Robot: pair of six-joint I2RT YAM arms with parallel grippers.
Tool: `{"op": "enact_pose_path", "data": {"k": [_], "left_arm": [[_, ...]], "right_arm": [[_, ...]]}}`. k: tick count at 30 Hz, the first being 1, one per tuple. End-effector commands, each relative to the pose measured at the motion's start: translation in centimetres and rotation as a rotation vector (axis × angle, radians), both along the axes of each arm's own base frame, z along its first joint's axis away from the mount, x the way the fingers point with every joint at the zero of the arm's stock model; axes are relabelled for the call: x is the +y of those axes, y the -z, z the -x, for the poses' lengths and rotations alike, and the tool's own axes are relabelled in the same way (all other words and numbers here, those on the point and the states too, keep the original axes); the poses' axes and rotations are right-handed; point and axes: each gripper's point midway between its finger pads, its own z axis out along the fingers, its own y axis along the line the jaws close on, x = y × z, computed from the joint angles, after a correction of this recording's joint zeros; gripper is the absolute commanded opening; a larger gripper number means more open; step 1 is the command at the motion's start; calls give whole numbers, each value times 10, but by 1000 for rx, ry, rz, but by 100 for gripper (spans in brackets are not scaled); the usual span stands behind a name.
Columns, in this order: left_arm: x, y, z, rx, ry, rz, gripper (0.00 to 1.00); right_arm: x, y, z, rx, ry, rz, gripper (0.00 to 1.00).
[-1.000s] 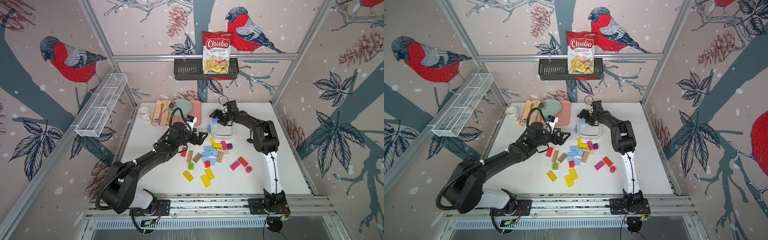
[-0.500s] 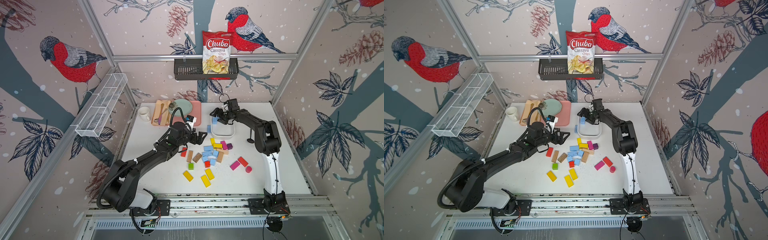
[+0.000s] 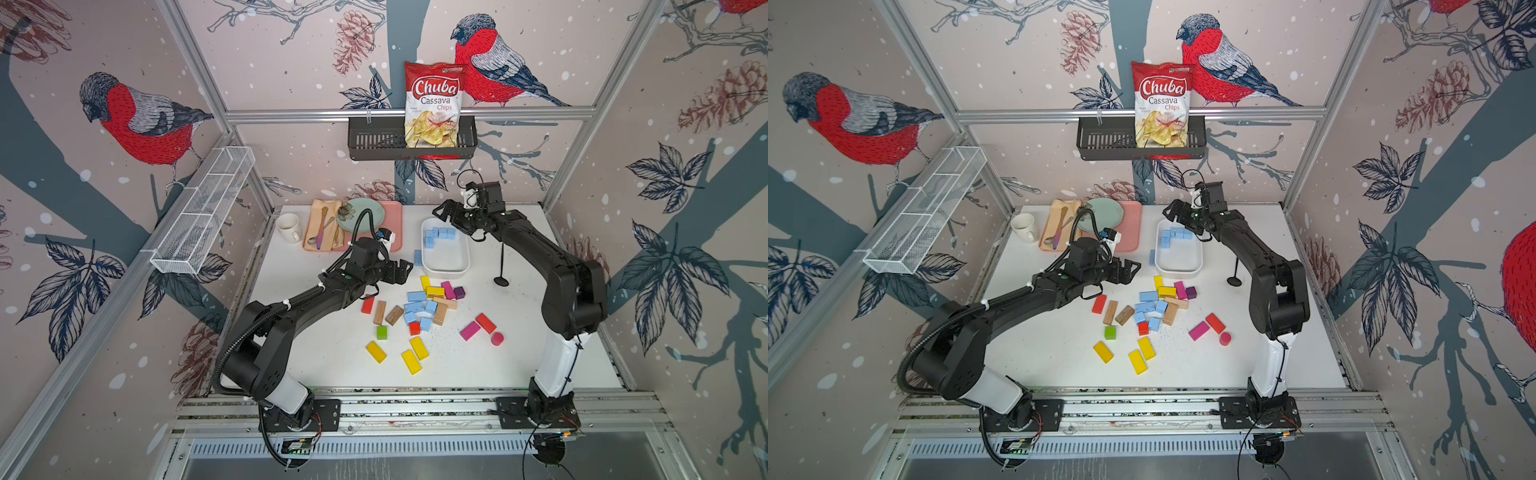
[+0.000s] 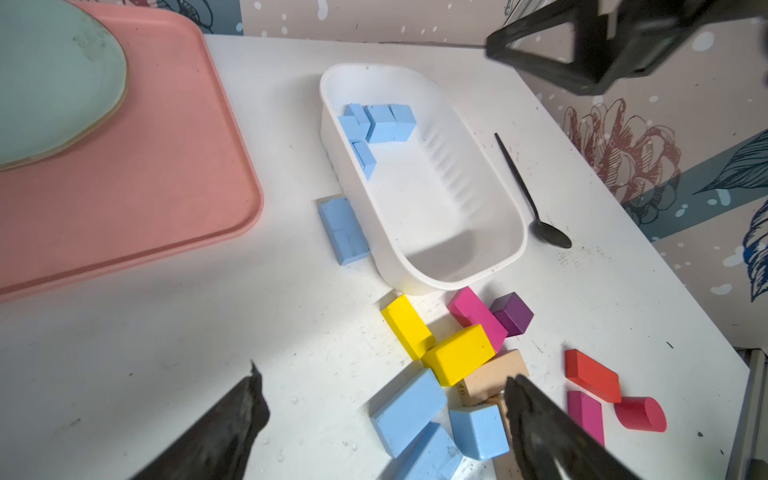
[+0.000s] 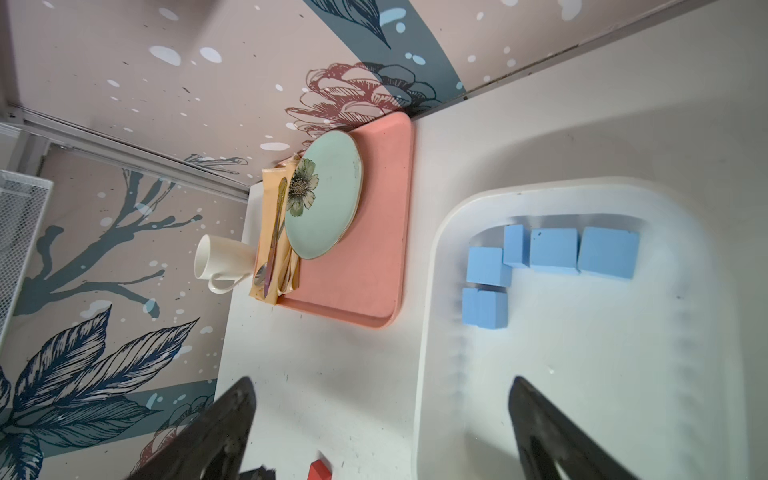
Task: Pick out the blue building blocks
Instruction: Pick up the building block from the center of the board.
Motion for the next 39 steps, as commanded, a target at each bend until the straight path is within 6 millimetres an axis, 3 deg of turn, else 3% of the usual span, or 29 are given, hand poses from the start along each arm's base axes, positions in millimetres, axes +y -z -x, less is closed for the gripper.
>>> {"op": "enact_pose_path", "data": {"k": [1,2,9,15,26,39], "left_arm": [[4,20,-2,65,-20,-57,93],[1,15,-9,60,-22,-60,93],[-9,50,-37,165,-52,-146,92],[-15,79,-59,242,-89,-200,89],[-27,107,-86,296,-102,-259,86],[-51,119,-93,301,-79,-297,85]], "right_arm": [[-14,-7,21,-54,-15,82,97],[-18,-7,29,-61,-18,101,98],[-56,-10,80,-117,15,209,100],[-78,-6,104,-123,62,233,100],[-89,-1,108,-110,84,236,100],[-84,6,106,-89,73,218,100]]}}
